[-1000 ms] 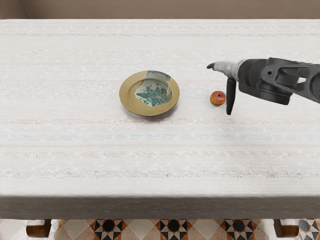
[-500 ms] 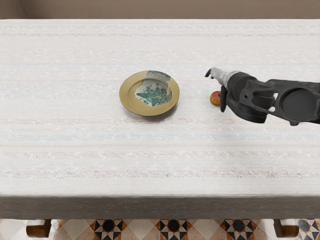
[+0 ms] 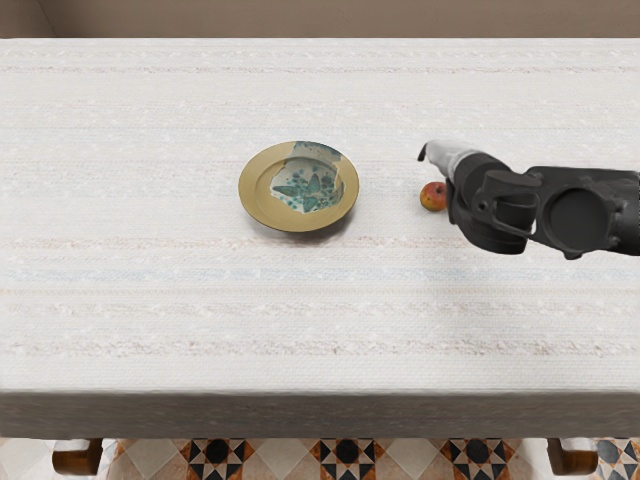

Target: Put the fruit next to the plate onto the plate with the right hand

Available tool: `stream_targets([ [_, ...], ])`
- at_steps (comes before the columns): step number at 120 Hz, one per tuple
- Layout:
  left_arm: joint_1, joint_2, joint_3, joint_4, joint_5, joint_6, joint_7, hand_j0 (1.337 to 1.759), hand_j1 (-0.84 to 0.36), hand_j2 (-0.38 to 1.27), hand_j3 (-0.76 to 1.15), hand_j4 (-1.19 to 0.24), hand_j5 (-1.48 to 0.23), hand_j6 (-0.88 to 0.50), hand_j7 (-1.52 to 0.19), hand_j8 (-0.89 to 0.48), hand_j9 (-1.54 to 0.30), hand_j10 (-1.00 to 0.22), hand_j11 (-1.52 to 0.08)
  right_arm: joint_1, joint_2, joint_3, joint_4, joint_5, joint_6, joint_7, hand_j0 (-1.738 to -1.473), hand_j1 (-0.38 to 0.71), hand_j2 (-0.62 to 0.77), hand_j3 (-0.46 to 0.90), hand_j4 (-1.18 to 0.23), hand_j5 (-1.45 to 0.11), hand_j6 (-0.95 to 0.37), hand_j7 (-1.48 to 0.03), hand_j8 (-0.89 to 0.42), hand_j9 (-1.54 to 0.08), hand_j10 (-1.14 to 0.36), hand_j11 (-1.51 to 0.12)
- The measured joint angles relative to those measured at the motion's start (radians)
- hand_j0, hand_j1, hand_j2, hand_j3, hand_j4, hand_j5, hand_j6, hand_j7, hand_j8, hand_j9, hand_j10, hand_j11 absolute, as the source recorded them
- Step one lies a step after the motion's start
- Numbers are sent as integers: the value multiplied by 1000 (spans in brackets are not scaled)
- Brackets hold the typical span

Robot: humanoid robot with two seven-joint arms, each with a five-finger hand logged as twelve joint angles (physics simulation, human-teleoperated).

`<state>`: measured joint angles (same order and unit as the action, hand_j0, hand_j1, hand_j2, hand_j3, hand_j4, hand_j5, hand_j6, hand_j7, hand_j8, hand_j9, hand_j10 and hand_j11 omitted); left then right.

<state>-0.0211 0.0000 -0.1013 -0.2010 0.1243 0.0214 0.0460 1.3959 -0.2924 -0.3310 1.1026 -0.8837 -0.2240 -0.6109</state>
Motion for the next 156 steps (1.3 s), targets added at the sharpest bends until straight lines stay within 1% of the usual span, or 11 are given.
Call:
stream_targets([
  [31,1,0,0,0,0,0,0,1658,349,0,0,0,0,0,0,0,0,0,0,-45,22,-1,-18,-5,-73,0,-1658,-2,-56,0,-293,-378,-294,-377,-293,-378,-292,-378],
  [58,1,0,0,0,0,0,0,1658,349,0,0,0,0,0,0,0,0,0,0,-55,23,5,-37,-5,-87,0,-1658,12,-58,0,-304,-393,-305,-392,-304,-393,-304,-393],
  [75,0,0,0,0,0,0,0,1658,349,0,0,0,0,0,0,0,0,0,0,-64,54,8,-90,-4,-89,0,-1658,12,-58,0,-304,-393,-305,-393,-305,-393,-304,-393],
  [92,0,0,0,0,0,0,0,1658,349,0,0,0,0,0,0,0,0,0,0,-86,66,12,-115,-3,-90,0,-1658,16,-59,0,-307,-397,-308,-397,-308,-397,-307,-397],
  [122,1,0,0,0,0,0,0,1658,349,0,0,0,0,0,0,0,0,0,0,-96,92,19,-126,-2,-91,0,-1658,49,-64,0,-334,-433,-335,-432,-335,-432,-334,-432],
  [156,0,0,0,0,0,0,0,1658,349,0,0,0,0,0,0,0,0,0,0,-94,93,19,-129,0,-90,0,-1658,98,-73,0,-375,-486,-376,-486,-376,-486,-375,-486],
])
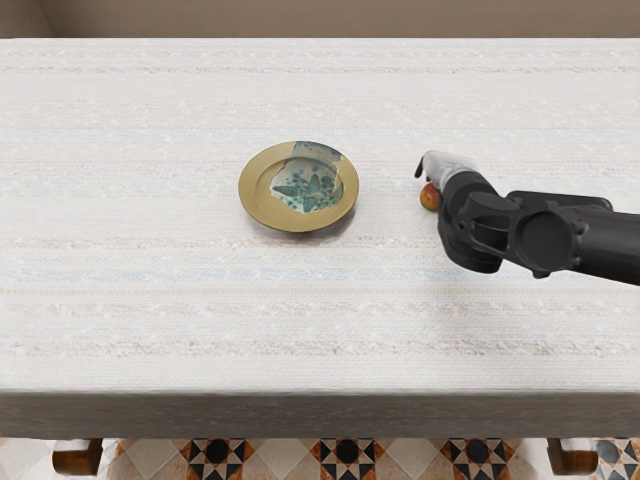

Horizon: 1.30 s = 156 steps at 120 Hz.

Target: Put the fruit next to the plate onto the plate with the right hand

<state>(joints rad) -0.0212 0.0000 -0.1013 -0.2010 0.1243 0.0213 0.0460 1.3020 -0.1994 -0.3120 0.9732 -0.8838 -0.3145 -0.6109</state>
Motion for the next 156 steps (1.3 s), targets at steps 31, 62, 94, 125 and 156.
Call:
stream_targets([
  [31,0,0,0,0,0,0,0,1658,349,0,0,0,0,0,0,0,0,0,0,0,25,-5,-55,-4,0,0,-1658,121,-76,0,-394,-511,-395,-511,-395,-511,-394,-511],
  [62,0,0,0,0,0,0,0,1658,349,0,0,0,0,0,0,0,0,0,0,-4,56,-11,-82,-4,0,-1,-1658,165,-87,0,-425,-551,-426,-550,-426,-549,-426,-548],
  [94,1,0,0,0,0,0,0,1658,349,0,0,0,0,0,0,0,0,0,0,-16,65,-11,-84,-5,0,-1,-1657,231,-137,0,-462,-590,-461,-593,-439,-596,-459,-595],
  [125,0,0,0,0,0,0,0,1658,349,0,0,0,0,0,0,0,0,0,0,-24,66,-6,-85,-5,6,-1,-1652,285,-51,0,-597,-720,-383,-745,-361,-746,-583,-744],
  [156,1,0,0,0,0,0,0,1658,349,0,0,0,0,0,0,0,0,0,0,-14,64,-1,-85,0,13,0,-1653,277,181,0,-650,-847,-459,-844,-418,-859,-660,-858],
])
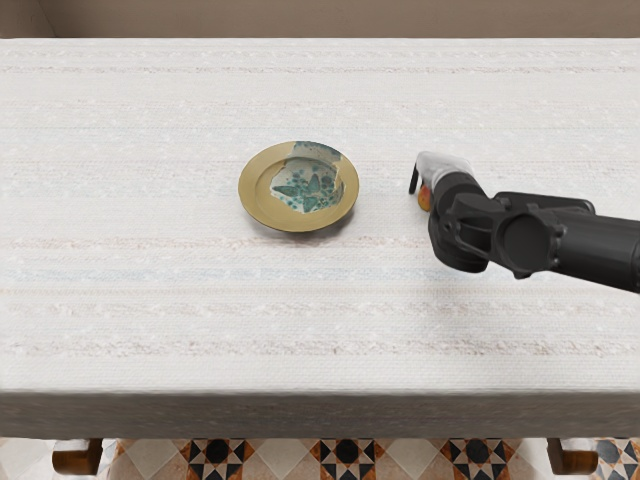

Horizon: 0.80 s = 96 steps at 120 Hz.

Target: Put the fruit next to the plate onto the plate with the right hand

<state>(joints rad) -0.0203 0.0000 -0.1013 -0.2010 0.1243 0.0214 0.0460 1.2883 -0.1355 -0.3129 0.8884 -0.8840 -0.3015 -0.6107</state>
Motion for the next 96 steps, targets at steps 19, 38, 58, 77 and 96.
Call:
stream_targets([
  [19,-1,0,0,0,0,0,0,1658,349,0,0,0,0,0,0,0,0,0,0,29,-1,3,0,6,3,0,-1655,267,257,0,-663,-884,-490,-871,-440,-891,-679,-894],
  [38,-1,0,0,0,0,0,0,1658,349,0,0,0,0,0,0,0,0,0,0,65,7,25,1,11,4,0,-1656,263,262,0,-665,-905,-490,-883,-437,-904,-679,-908],
  [58,-1,0,0,0,0,0,0,1658,349,0,0,0,0,0,0,0,0,0,0,104,39,29,2,6,3,17,-1656,262,262,1,-662,-922,-488,-888,-430,-916,-675,-919],
  [77,-1,0,0,0,0,0,0,1658,349,0,0,0,0,0,0,0,0,0,0,114,63,54,5,6,-5,131,-1657,262,275,1,-672,-963,-481,-914,-415,-951,-666,-956],
  [96,0,0,0,0,0,0,0,1658,349,0,0,0,0,0,0,0,0,0,0,131,115,80,7,7,-5,171,-1658,283,315,2,-668,-979,-465,-917,-405,-962,-655,-970],
])
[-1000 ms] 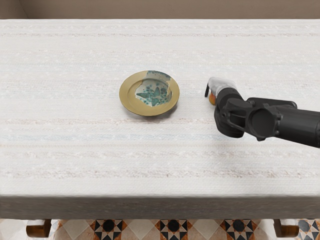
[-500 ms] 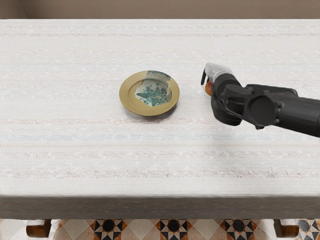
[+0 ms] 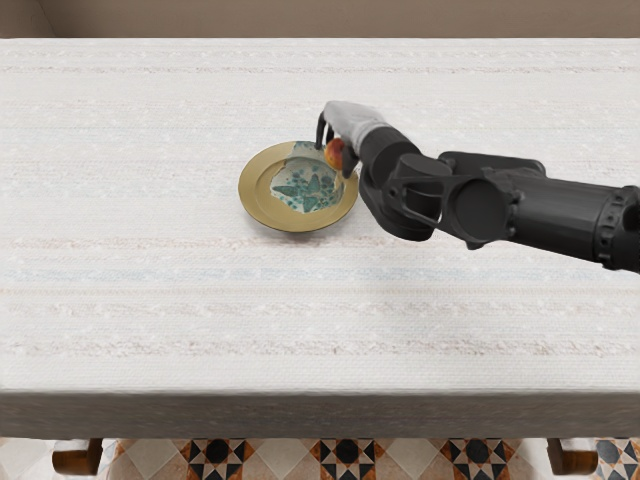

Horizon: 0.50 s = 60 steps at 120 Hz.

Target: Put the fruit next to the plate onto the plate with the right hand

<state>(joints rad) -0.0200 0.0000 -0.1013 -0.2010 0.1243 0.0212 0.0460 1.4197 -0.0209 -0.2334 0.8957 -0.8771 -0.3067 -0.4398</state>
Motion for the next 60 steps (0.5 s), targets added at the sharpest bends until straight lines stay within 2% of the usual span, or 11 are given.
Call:
stream_targets([
  [12,-1,0,0,0,0,0,0,1658,349,0,0,0,0,0,0,0,0,0,0,7,13,8,0,1,0,6,-1658,292,333,1,-667,-979,-462,-916,-403,-964,-650,-973],
  [31,-1,0,0,0,0,0,0,1658,349,0,0,0,0,0,0,0,0,0,0,-7,20,9,-1,0,-1,10,-1656,255,219,1,-669,-962,-474,-910,-392,-950,-611,-962],
  [52,-1,0,0,0,0,0,0,1658,349,0,0,0,0,0,0,0,0,0,0,-47,21,5,-3,3,-2,11,-1656,239,260,0,-663,-952,-501,-902,-408,-944,-628,-949],
  [54,0,0,0,0,0,0,0,1658,349,0,0,0,0,0,0,0,0,0,0,-49,21,6,-3,3,-2,11,-1656,236,255,0,-654,-939,-503,-890,-410,-931,-629,-936],
  [60,0,0,0,0,0,0,0,1658,349,0,0,0,0,0,0,0,0,0,0,-52,21,24,-5,6,-7,10,-1657,120,198,0,-522,-747,-403,-709,-333,-741,-502,-745],
])
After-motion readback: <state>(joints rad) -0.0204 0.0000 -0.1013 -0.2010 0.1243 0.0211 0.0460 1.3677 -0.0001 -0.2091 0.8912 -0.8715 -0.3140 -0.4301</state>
